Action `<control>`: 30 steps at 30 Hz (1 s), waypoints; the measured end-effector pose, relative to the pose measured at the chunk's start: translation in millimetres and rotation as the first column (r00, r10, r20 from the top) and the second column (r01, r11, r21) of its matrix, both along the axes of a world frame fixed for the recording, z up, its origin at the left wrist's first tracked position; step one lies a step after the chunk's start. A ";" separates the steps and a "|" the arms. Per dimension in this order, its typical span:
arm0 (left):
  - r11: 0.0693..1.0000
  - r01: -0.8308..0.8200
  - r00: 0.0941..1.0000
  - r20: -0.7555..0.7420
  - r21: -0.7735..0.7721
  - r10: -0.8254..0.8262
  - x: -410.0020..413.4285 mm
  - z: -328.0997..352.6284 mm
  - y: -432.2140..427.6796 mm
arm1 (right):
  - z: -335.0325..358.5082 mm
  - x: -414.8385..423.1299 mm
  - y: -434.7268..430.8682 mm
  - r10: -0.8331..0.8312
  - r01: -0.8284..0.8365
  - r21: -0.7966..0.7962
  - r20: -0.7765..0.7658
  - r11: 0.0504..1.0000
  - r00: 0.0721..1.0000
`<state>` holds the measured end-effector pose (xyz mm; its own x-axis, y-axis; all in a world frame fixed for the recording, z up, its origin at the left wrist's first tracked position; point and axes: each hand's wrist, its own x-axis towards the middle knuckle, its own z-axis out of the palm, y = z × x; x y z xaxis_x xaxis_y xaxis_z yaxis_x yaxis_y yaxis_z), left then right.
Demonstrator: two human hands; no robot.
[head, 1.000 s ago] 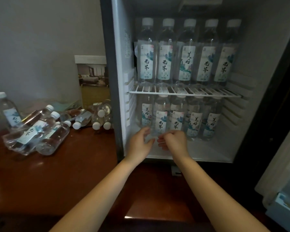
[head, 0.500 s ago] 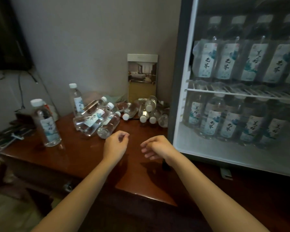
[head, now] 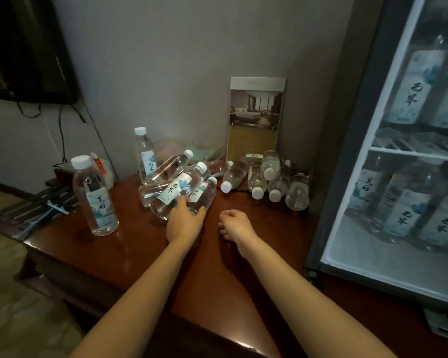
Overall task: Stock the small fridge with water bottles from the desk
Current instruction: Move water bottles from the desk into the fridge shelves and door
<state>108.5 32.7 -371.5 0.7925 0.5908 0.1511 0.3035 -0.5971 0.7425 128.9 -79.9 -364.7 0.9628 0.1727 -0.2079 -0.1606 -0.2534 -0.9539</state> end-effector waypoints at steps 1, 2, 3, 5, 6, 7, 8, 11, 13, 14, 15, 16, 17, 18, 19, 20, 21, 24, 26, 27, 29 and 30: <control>1.000 -0.004 1.000 0.013 0.005 0.004 0.3 0.1 0.0 | -1.4 2.1 1.9 -0.002 0.002 -0.004 0.000 1.000 1.000; 1.000 -0.004 1.000 0.017 0.022 0.003 0.7 -0.6 0.1 | -3.7 4.4 3.5 -0.005 0.005 -0.002 0.007 1.000 1.000; 0.999 0.005 1.000 0.008 0.037 -0.005 0.3 -1.3 -0.6 | -4.9 5.2 4.4 -0.009 0.009 -0.002 0.011 1.000 1.000; 0.999 0.023 0.999 -0.031 0.030 -0.022 -2.5 -2.4 -3.2 | -7.2 6.8 5.5 -0.015 0.015 0.015 0.025 1.000 1.000; 1.000 0.024 0.998 -0.056 0.003 -0.024 -4.8 -3.1 -4.0 | -8.3 7.1 6.0 -0.023 0.022 0.043 0.028 0.999 0.999; 0.999 0.026 0.996 -0.080 -0.029 -0.028 -8.6 -2.1 -5.1 | -8.2 6.5 6.1 -0.027 0.025 0.071 0.028 0.997 0.999; 0.998 0.032 0.994 -0.105 -0.055 -0.038 -12.4 -1.7 -5.1 | -8.0 5.0 5.9 -0.023 0.019 0.097 0.034 0.995 0.999; 0.983 0.112 0.982 -0.137 -0.145 -0.132 -27.3 -0.8 -3.5 | -9.4 -1.4 3.6 -0.004 -0.003 0.134 0.047 0.991 0.999; 0.959 0.187 0.968 -0.127 -0.215 -0.217 -37.4 -0.9 -2.1 | -9.9 -6.2 -1.1 -0.020 0.012 0.172 0.041 0.985 0.999; 0.947 0.218 0.960 -0.124 -0.236 -0.252 -41.9 -0.2 -2.0 | -8.5 -9.6 -4.8 -0.019 0.012 0.206 0.030 0.979 0.999; 0.938 0.244 0.952 -0.123 -0.247 -0.280 -46.0 1.3 -2.4 | -6.4 -13.4 -8.6 -0.006 0.004 0.243 0.009 0.970 1.000; 0.929 0.269 0.945 -0.118 -0.255 -0.306 -49.6 2.9 -2.8 | -3.9 -17.2 -12.4 0.009 -0.004 0.281 -0.015 0.960 1.000; 0.920 0.292 0.937 -0.117 -0.260 -0.331 -52.4 4.2 -3.4 | -1.8 -20.4 -15.4 0.021 -0.009 0.300 -0.039 0.954 0.999; 0.911 0.316 0.928 -0.114 -0.264 -0.355 -55.1 5.5 -4.4 | -0.1 -23.5 -17.6 0.027 -0.010 0.309 -0.053 0.951 0.998; 0.905 0.341 0.918 -0.119 -0.256 -0.379 -57.5 6.1 -5.8 | 0.2 -26.0 -19.2 0.030 -0.009 0.306 -0.063 0.952 0.998; 0.900 0.361 0.910 -0.119 -0.245 -0.398 -59.8 7.0 -8.2 | -0.4 -27.7 -20.7 0.028 -0.004 0.308 -0.074 0.951 0.997; 0.897 0.378 0.904 -0.118 -0.228 -0.411 -61.7 6.1 -10.7 | -1.1 -29.4 -22.7 0.023 0.005 0.315 -0.086 0.949 0.996; 0.894 0.409 0.898 -0.092 -0.184 -0.430 -68.5 1.8 -19.9 | -3.1 -36.4 -31.6 0.008 0.029 0.371 -0.098 0.928 0.995; 0.887 0.427 0.897 -0.044 -0.178 -0.440 -74.8 -1.3 -26.0 | -2.7 -44.2 -38.2 0.025 0.011 0.419 -0.080 0.908 0.996; 0.882 0.433 0.896 -0.019 -0.186 -0.444 -78.1 -2.8 -28.6 | -1.6 -48.9 -41.4 0.037 -0.003 0.439 -0.070 0.898 0.997; 0.873 0.445 0.893 0.025 -0.200 -0.449 -84.2 -4.0 -33.6 | 0.4 -57.8 -47.3 0.059 -0.035 0.462 -0.038 0.886 0.998; 0.864 0.455 0.889 0.050 -0.216 -0.456 -88.2 -3.0 -37.3 | 2.3 -61.3 -50.5 0.070 -0.053 0.462 -0.019 0.885 0.997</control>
